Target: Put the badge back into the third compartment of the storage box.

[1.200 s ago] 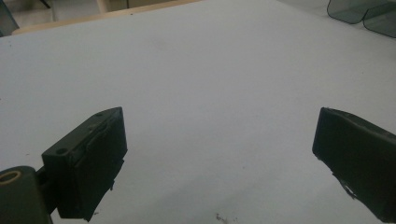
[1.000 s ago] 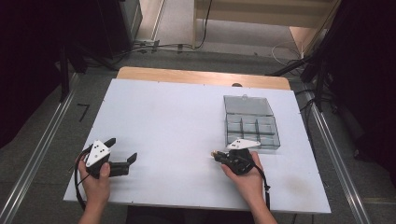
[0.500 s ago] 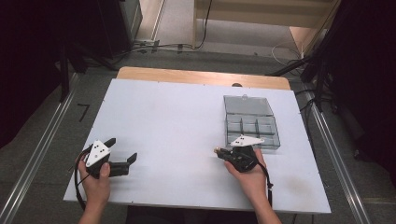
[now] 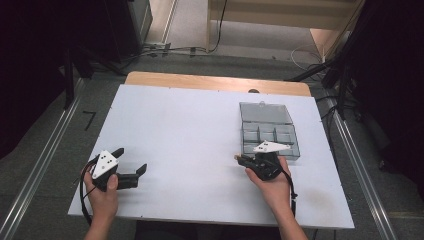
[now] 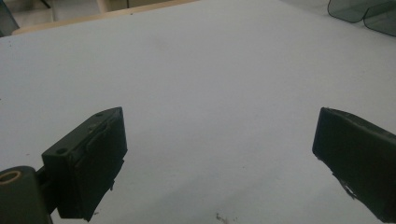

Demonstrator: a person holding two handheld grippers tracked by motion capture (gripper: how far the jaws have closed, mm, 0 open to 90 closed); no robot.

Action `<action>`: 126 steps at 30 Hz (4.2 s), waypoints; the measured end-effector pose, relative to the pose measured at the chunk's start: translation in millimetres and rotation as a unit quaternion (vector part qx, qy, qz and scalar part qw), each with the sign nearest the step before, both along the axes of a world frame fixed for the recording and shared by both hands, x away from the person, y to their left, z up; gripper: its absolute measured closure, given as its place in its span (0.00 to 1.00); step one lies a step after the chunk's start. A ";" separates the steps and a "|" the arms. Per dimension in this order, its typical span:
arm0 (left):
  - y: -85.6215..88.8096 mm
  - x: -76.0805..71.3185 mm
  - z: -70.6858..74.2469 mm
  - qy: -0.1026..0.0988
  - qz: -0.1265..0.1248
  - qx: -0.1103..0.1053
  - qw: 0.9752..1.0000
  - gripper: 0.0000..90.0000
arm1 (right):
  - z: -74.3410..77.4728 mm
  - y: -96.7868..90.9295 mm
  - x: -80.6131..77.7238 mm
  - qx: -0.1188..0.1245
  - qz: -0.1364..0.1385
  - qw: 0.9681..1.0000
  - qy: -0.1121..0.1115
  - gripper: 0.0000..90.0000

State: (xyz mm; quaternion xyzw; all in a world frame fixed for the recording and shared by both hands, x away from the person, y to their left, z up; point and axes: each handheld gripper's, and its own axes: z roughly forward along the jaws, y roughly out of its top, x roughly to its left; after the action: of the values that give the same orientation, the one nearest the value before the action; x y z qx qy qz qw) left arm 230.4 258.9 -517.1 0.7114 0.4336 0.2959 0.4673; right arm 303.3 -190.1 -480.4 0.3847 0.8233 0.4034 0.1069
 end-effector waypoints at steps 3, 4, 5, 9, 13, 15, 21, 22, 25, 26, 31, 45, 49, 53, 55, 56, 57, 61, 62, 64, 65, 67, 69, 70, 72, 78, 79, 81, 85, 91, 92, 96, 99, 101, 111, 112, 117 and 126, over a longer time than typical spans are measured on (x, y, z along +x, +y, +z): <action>0.0 0.0 0.0 0.000 0.000 0.000 1.000 0.04 | 1.7 -2.2 1.5 0.002 -0.003 1.000 0.001 0.91; 0.0 0.0 0.0 0.000 0.000 0.000 1.000 0.04 | 2.1 -3.0 2.2 0.002 -0.004 1.000 0.000 0.91; 0.0 0.0 0.0 0.000 0.000 0.000 1.000 0.04 | 2.4 -3.7 2.7 0.002 -0.004 1.000 0.000 0.91; 0.1 0.0 0.0 0.000 0.000 0.000 1.000 0.04 | 3.7 -6.5 5.2 0.004 -0.009 1.000 0.001 0.91; 0.0 0.0 0.0 0.000 0.000 0.000 1.000 0.04 | 4.5 -9.3 7.9 0.008 -0.012 1.000 0.003 0.91; 0.0 0.0 0.0 0.000 0.000 0.000 1.000 0.04 | 4.1 -10.6 9.5 0.007 -0.014 1.000 0.002 0.91; -0.1 0.0 0.0 0.000 0.000 0.002 1.000 0.04 | 2.8 -15.1 12.5 0.009 -0.020 1.000 0.005 0.91; -0.2 0.1 -0.1 0.000 0.000 0.002 1.000 0.04 | 2.7 -16.1 12.9 0.010 -0.021 1.000 0.005 0.91; -0.2 0.0 0.0 0.000 0.000 0.003 1.000 0.04 | 3.2 -19.1 14.0 0.012 -0.026 1.000 0.006 0.91; -0.3 0.1 -0.1 0.000 0.000 0.002 1.000 0.04 | 3.5 -20.4 14.5 0.012 -0.026 1.000 0.005 0.91; -0.3 0.2 -0.1 0.000 0.000 0.003 1.000 0.04 | 5.6 -25.2 16.1 0.015 -0.031 0.999 0.004 0.91; -0.3 0.1 -0.1 0.000 0.000 0.003 1.000 0.04 | 13.0 -35.3 20.8 0.024 -0.040 0.999 -0.003 0.91; -0.4 0.1 -0.1 0.000 0.000 0.003 1.000 0.04 | 17.2 -39.6 23.1 0.023 -0.046 0.999 -0.007 0.91; -0.4 0.0 -0.1 0.000 0.000 0.003 1.000 0.04 | 20.1 -43.3 25.7 0.021 -0.050 0.998 -0.011 0.91; -0.4 0.0 -0.1 0.000 0.000 0.003 1.000 0.04 | 21.4 -45.4 27.4 0.021 -0.053 0.998 -0.012 0.91; -0.4 0.0 -0.1 0.000 0.000 0.004 1.000 0.04 | 22.1 -46.7 28.5 0.020 -0.054 0.998 -0.014 0.91; -0.5 0.0 -0.1 0.000 0.000 0.003 1.000 0.04 | 23.0 -47.8 29.3 0.020 -0.055 0.998 -0.014 0.91; -0.4 0.1 -0.1 0.000 0.000 0.003 1.000 0.04 | 26.1 -51.8 32.5 0.019 -0.062 0.998 -0.017 0.91; -0.4 0.0 -0.1 0.000 0.000 0.004 1.000 0.04 | 26.5 -52.9 33.3 0.018 -0.063 0.998 -0.017 0.91; -0.4 0.0 -0.1 0.000 0.000 0.004 1.000 0.04 | 26.9 -55.1 35.1 0.016 -0.065 0.998 -0.017 0.91; -0.5 0.0 -0.1 0.000 0.000 0.004 1.000 0.04 | 27.1 -56.0 35.7 0.016 -0.066 0.998 -0.016 0.91; -0.5 0.0 -0.1 0.000 0.000 0.003 1.000 0.04 | 27.2 -58.1 37.3 0.014 -0.069 0.997 -0.017 0.91; -0.5 0.0 -0.1 0.000 -0.001 0.004 1.000 0.04 | 27.6 -60.8 38.8 0.014 -0.072 0.997 -0.019 0.91; -0.5 0.0 -0.1 0.000 -0.001 0.004 1.000 0.04 | 27.9 -62.0 39.3 0.015 -0.075 0.997 -0.018 0.91; -0.5 0.1 -0.1 0.000 -0.001 0.004 1.000 0.04 | 28.3 -64.8 40.9 0.015 -0.079 0.997 -0.019 0.91; -0.6 0.1 -0.1 0.000 0.000 0.005 1.000 0.04 | 28.5 -72.4 45.5 0.013 -0.089 0.996 -0.018 0.91; -0.6 0.1 -0.1 0.000 0.000 0.005 1.000 0.04 | 28.3 -73.4 46.4 0.013 -0.092 0.996 -0.018 0.91; -0.7 0.1 -0.1 0.001 0.000 0.005 1.000 0.04 | 28.0 -75.7 48.1 0.011 -0.094 0.995 -0.018 0.91; -0.7 0.2 -0.1 0.001 0.000 0.005 1.000 0.04 | 26.9 -80.2 51.1 0.009 -0.101 0.995 -0.017 0.91; -0.7 0.3 -0.1 0.002 0.000 0.005 1.000 0.04 | 24.8 -87.0 56.0 0.011 -0.111 0.994 -0.014 0.91; -0.7 0.4 -0.1 0.002 0.000 0.005 1.000 0.04 | 24.5 -88.0 56.6 0.011 -0.113 0.993 -0.012 0.91; -0.7 0.4 -0.1 0.002 0.000 0.006 1.000 0.04 | 22.6 -91.9 59.9 0.010 -0.122 0.992 -0.012 0.91; -0.6 0.4 -0.1 0.002 0.000 0.006 1.000 0.04 | 20.9 -94.8 62.5 0.010 -0.129 0.992 -0.011 0.91; -0.7 0.4 -0.1 0.002 0.001 0.005 1.000 0.04 | 19.7 -96.7 64.7 0.010 -0.134 0.991 -0.010 0.91; -0.5 0.4 -0.1 0.002 0.001 0.005 1.000 0.04 | 13.1 -106.8 77.6 -0.001 -0.156 0.988 -0.002 0.91; -0.5 0.3 -0.1 0.002 0.001 0.005 1.000 0.04 | 12.1 -107.4 78.4 0.000 -0.159 0.987 0.000 0.91; -0.4 0.3 -0.2 0.001 0.000 0.004 1.000 0.04 | 7.5 -112.0 81.9 -0.004 -0.168 0.986 0.004 0.91; -0.5 0.2 -0.2 0.001 0.000 0.004 1.000 0.04 | 0.5 -117.2 84.7 -0.007 -0.179 0.984 0.012 0.91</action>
State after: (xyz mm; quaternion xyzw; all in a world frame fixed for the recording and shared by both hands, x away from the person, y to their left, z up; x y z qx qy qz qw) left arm 230.5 258.4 -517.3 0.7137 0.4329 0.2969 0.4638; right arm 388.0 -307.4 -479.9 0.5302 0.7449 0.3676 0.1699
